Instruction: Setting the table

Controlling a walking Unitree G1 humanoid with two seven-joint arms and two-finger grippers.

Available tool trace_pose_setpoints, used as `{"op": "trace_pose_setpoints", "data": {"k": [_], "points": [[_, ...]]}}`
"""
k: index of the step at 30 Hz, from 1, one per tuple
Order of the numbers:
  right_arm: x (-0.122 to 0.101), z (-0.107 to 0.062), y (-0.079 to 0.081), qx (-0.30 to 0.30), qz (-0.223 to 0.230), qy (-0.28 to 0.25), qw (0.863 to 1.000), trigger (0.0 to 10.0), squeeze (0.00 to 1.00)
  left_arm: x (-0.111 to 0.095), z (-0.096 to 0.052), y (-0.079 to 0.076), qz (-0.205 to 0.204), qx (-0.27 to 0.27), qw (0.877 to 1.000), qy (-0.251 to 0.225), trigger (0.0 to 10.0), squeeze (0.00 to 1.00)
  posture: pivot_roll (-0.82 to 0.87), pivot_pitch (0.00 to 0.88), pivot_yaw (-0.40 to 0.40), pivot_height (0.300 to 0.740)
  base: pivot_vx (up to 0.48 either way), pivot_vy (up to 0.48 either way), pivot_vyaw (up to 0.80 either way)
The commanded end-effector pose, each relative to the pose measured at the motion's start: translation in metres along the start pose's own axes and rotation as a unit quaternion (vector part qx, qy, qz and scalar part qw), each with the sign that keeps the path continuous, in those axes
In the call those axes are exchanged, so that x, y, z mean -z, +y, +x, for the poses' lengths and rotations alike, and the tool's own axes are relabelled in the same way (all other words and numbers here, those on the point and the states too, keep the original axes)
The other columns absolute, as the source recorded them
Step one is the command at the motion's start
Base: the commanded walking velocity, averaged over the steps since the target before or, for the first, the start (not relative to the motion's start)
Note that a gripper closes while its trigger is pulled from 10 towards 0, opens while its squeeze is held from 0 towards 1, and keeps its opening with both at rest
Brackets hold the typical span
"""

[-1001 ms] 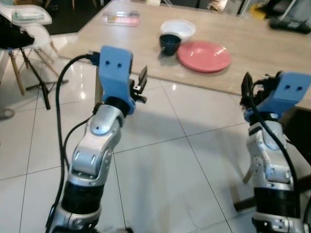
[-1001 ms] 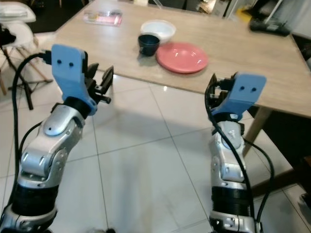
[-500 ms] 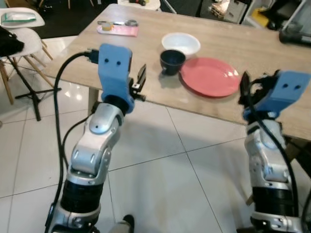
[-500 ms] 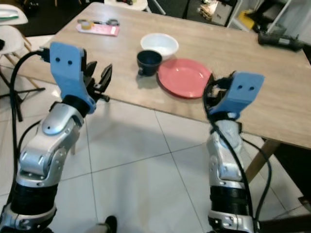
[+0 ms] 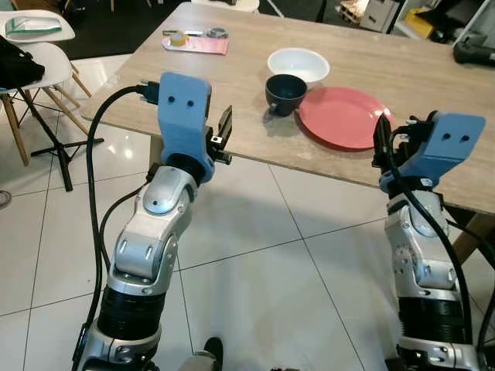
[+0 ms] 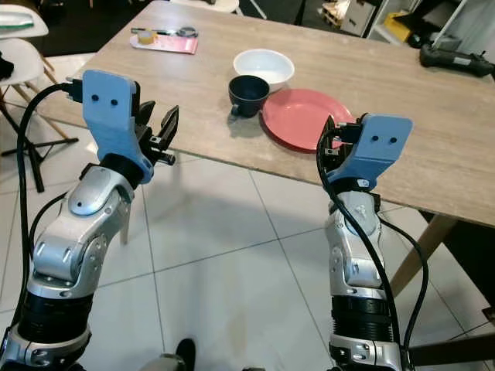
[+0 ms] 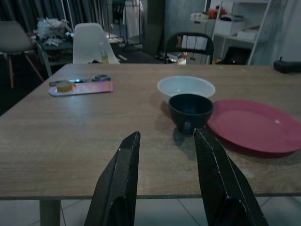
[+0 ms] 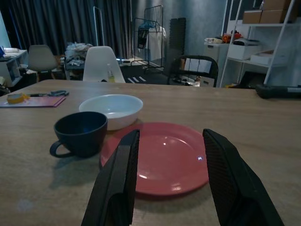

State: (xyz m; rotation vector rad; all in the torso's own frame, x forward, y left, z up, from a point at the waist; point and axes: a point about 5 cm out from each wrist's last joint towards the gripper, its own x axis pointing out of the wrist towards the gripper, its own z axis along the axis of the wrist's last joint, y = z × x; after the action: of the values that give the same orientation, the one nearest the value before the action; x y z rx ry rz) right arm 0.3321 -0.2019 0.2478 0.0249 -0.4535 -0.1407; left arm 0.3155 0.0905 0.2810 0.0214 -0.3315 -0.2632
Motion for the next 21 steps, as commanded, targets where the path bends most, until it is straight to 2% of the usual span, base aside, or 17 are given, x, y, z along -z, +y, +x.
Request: {"op": "trace_pose_setpoints", "data": {"k": [1,21], "points": [[0.0050,-0.0030,-0.0062,0.011,0.004,0.015,1.000,10.0,0.00,0.0045,-0.0016,-0.0016,0.003,0.001,1.000,0.011,10.0,0.00,0.02,0.160,0.053,0.740,0.000,0.000,-0.80],[0.0047,-0.0031,-0.0065,0.011,0.002,0.016,1.000,10.0,0.00,0.0067,-0.0023,-0.0031,0.001,0.001,1.000,0.018,10.0,0.00,0.02,0.163,0.052,0.740,0.000,0.000,-0.80]]}}
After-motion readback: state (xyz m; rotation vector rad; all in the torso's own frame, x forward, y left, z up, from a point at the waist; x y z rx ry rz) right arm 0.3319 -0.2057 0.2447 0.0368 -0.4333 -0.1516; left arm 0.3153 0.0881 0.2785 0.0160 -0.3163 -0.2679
